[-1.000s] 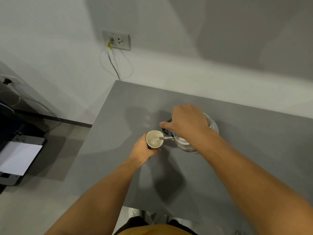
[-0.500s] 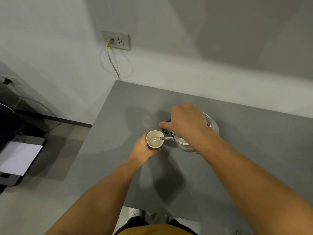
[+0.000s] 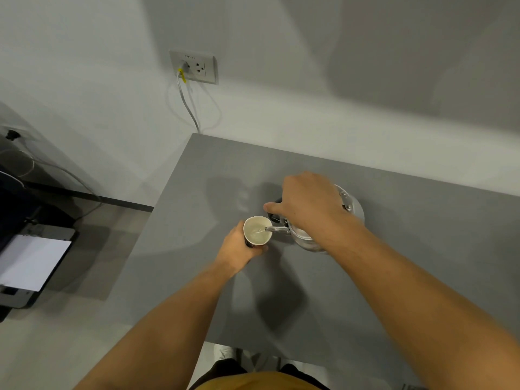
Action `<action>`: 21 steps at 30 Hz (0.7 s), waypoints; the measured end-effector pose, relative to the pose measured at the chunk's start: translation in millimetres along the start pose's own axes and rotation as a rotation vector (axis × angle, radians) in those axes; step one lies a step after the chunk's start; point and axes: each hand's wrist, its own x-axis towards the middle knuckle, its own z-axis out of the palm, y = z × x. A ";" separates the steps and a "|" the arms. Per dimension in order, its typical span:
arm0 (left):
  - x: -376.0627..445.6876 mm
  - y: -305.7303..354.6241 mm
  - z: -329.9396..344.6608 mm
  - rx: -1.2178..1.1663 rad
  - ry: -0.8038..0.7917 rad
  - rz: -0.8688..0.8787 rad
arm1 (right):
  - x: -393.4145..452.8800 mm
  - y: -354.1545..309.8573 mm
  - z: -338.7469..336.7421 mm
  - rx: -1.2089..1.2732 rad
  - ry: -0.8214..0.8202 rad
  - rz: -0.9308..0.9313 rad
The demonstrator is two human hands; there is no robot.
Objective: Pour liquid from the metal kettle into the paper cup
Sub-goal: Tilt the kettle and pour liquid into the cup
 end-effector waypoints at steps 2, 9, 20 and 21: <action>0.1 -0.5 0.2 -0.003 0.003 0.002 | 0.0 -0.3 -0.3 -0.003 -0.002 0.001; 0.2 -0.2 0.3 -0.014 -0.003 -0.016 | 0.2 0.0 -0.1 0.003 -0.005 0.005; 0.4 0.4 -0.3 0.000 -0.005 -0.007 | 0.4 -0.1 0.0 -0.001 0.006 0.000; 0.7 0.2 -0.3 0.001 -0.005 -0.008 | 0.6 -0.1 0.0 0.000 0.005 0.001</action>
